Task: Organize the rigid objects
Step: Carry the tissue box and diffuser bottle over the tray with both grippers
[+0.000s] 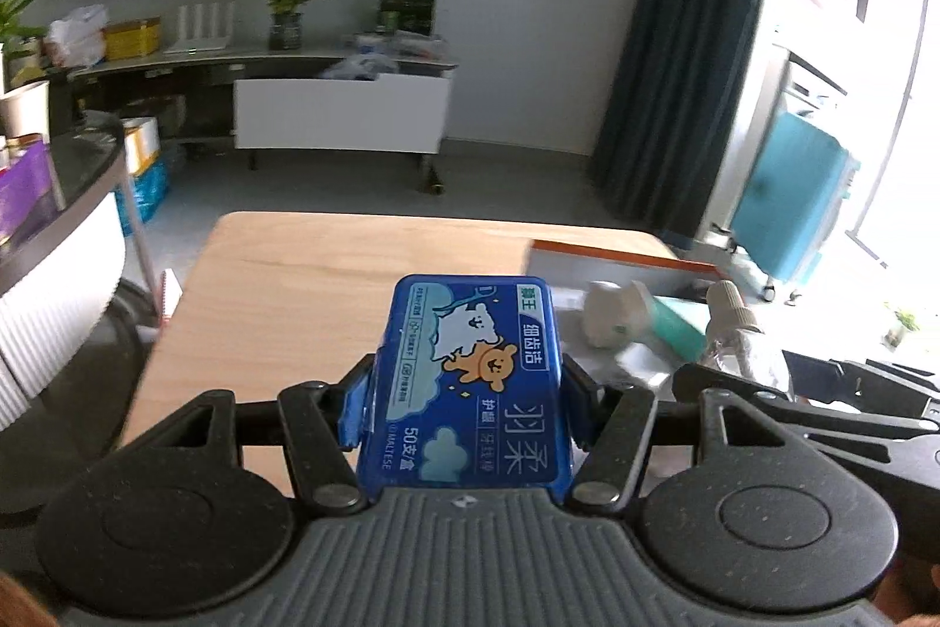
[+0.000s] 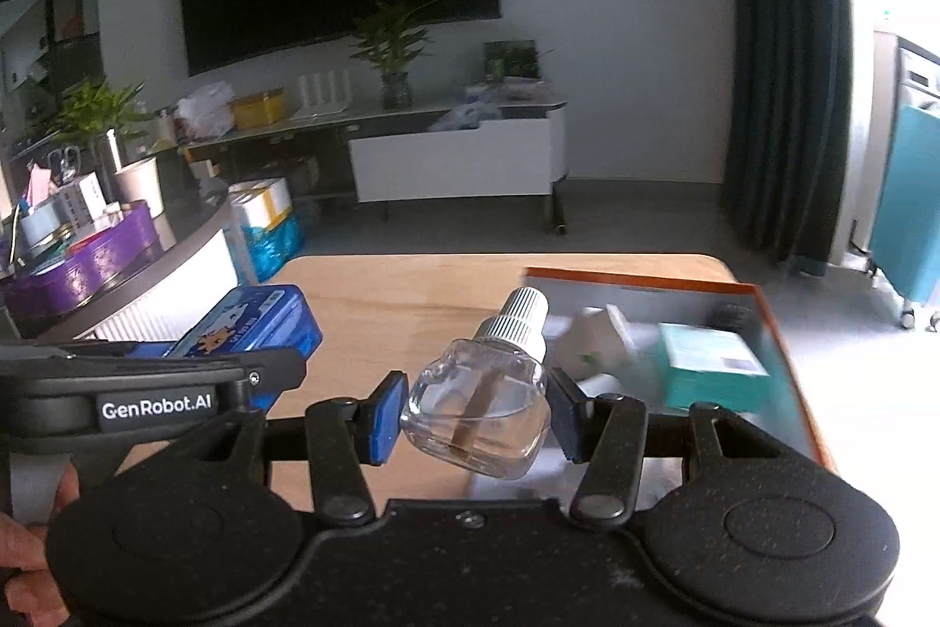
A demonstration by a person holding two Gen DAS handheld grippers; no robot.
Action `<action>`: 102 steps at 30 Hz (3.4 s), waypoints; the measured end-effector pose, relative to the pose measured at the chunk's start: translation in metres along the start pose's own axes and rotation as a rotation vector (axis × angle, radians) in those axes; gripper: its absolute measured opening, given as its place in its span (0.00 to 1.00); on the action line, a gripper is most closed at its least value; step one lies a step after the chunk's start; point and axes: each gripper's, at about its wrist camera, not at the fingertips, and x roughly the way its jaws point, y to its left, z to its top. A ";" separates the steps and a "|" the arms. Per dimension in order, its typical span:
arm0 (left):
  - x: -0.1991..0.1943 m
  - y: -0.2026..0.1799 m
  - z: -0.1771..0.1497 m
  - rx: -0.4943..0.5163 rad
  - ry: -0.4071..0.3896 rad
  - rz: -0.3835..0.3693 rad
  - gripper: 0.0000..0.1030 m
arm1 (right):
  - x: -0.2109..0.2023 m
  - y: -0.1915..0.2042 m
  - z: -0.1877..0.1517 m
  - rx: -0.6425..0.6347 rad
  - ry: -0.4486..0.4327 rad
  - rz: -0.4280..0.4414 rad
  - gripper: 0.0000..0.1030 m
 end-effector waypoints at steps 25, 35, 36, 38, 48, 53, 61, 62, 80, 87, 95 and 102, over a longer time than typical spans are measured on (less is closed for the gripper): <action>0.031 -0.068 -0.009 0.110 0.050 -0.155 0.61 | -0.045 -0.098 -0.006 0.110 -0.082 -0.183 0.60; 0.042 -0.078 -0.006 0.125 0.068 -0.152 0.61 | -0.040 -0.104 -0.002 0.113 -0.089 -0.172 0.60; 0.043 -0.079 -0.005 0.128 0.070 -0.151 0.61 | -0.039 -0.105 -0.001 0.111 -0.089 -0.170 0.60; 0.043 -0.081 -0.004 0.127 0.072 -0.150 0.61 | -0.038 -0.106 0.000 0.110 -0.089 -0.167 0.60; 0.047 -0.090 0.000 0.139 0.074 -0.143 0.61 | -0.033 -0.111 0.007 0.099 -0.091 -0.152 0.60; 0.049 -0.092 0.001 0.143 0.074 -0.145 0.61 | -0.032 -0.112 0.007 0.097 -0.089 -0.151 0.60; 0.051 -0.094 0.002 0.139 0.081 -0.144 0.61 | -0.031 -0.113 0.007 0.093 -0.083 -0.139 0.60; 0.051 -0.094 0.003 0.138 0.082 -0.144 0.61 | -0.032 -0.113 0.007 0.092 -0.082 -0.139 0.60; 0.059 -0.101 0.008 0.150 0.086 -0.154 0.61 | -0.028 -0.115 0.021 0.086 -0.065 -0.120 0.60; 0.062 -0.105 0.007 0.157 0.089 -0.163 0.61 | -0.025 -0.116 0.025 0.081 -0.064 -0.117 0.60; 0.067 -0.104 0.006 0.160 0.098 -0.168 0.61 | -0.025 -0.116 0.024 0.080 -0.060 -0.116 0.60; 0.069 -0.106 0.006 0.161 0.100 -0.167 0.61 | -0.022 -0.115 0.024 0.075 -0.055 -0.112 0.60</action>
